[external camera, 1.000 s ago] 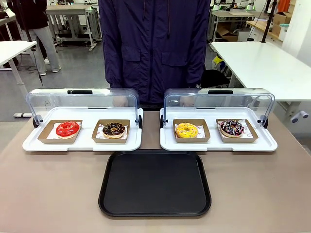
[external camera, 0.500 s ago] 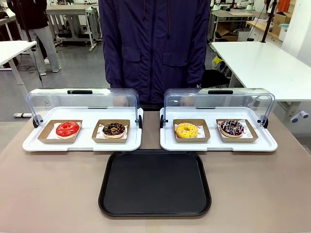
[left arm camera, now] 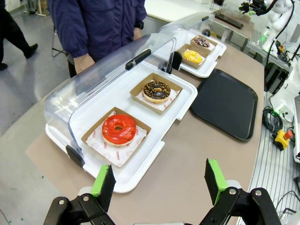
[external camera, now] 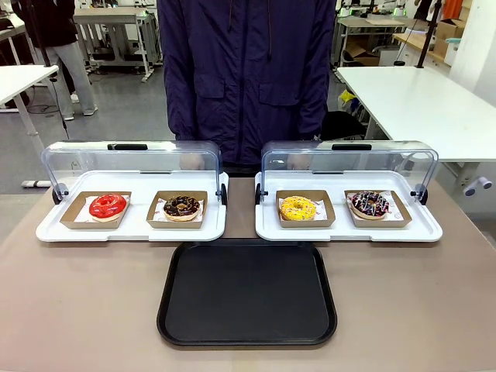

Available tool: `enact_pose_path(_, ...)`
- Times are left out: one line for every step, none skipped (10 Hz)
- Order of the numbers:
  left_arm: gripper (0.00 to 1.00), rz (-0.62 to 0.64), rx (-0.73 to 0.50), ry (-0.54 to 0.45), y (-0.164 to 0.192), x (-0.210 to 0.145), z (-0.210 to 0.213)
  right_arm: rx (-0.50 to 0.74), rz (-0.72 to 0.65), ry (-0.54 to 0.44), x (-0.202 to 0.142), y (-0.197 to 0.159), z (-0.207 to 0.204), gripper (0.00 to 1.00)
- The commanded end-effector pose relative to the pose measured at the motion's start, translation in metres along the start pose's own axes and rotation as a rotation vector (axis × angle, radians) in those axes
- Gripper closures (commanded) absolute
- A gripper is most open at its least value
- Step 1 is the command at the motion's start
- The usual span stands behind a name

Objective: Move the fourth donut from the left to the tray.
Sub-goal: Pick up the Paper togo box containing the Donut indicated by the person and place it on the Handle tray.

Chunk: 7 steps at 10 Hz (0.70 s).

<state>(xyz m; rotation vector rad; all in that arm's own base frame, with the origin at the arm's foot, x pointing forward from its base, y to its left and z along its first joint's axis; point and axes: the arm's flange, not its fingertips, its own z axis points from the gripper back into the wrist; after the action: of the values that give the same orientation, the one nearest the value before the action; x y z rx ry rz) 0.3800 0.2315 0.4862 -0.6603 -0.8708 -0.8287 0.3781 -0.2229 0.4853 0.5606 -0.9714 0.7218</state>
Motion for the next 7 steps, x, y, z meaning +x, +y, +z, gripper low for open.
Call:
enact_pose_path(0.00, -0.007, -0.005, -0.009, -0.0004, 0.0011, 0.0012, -0.001, 0.025, -0.034, 0.0021, -0.0038, -0.0007, 0.00)
enact_pose_path(0.00, -0.007, -0.005, -0.009, -0.0004, 0.0011, 0.0012, -0.001, 0.025, -0.034, 0.0021, -0.0038, -0.0007, 0.00)
enact_pose_path(0.00, -0.007, -0.005, -0.009, -0.0004, 0.0011, 0.0012, -0.001, 0.025, -0.034, 0.0021, -0.0038, -0.0007, 0.00)
enact_pose_path(0.00, -0.007, -0.005, -0.009, -0.0004, 0.0011, 0.0012, -0.001, 0.025, -0.034, 0.0021, -0.0038, -0.0007, 0.00)
enact_pose_path(0.00, -0.007, -0.005, -0.009, -0.0004, 0.0011, 0.0012, -0.001, 0.025, -0.034, 0.0021, -0.0038, -0.0007, 0.00)
enact_pose_path(0.00, -0.007, -0.005, -0.009, -0.0004, 0.0011, 0.0012, -0.001, 0.025, -0.034, 0.0021, -0.0038, -0.0007, 0.00)
enact_pose_path(0.00, -0.007, -0.005, -0.009, -0.0004, 0.0011, 0.0012, -0.001, 0.025, -0.034, 0.0021, -0.0038, -0.0007, 0.00)
